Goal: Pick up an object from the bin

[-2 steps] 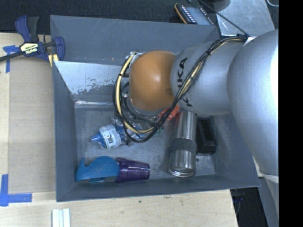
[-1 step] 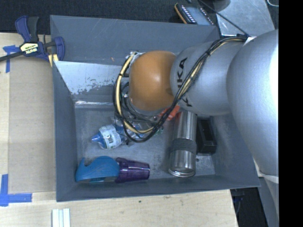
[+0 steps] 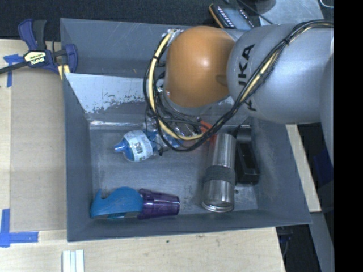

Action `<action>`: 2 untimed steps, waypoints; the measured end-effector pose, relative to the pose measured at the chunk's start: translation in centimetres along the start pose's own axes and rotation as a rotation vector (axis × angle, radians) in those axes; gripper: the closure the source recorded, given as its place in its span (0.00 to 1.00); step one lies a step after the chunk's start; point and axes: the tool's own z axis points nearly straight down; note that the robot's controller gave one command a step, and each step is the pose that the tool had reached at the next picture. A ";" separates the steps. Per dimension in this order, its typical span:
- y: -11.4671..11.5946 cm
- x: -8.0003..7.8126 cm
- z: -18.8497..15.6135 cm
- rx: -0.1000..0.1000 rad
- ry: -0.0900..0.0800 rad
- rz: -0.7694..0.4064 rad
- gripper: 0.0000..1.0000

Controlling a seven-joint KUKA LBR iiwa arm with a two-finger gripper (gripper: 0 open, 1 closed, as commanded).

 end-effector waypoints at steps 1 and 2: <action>-0.4 0.5 10.5 0.000 0.001 0.020 1.00; 0.1 0.0 0.9 -0.001 0.005 0.010 1.00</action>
Offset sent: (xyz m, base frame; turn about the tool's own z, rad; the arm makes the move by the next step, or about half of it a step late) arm 0.0032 0.0095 0.1509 -0.0095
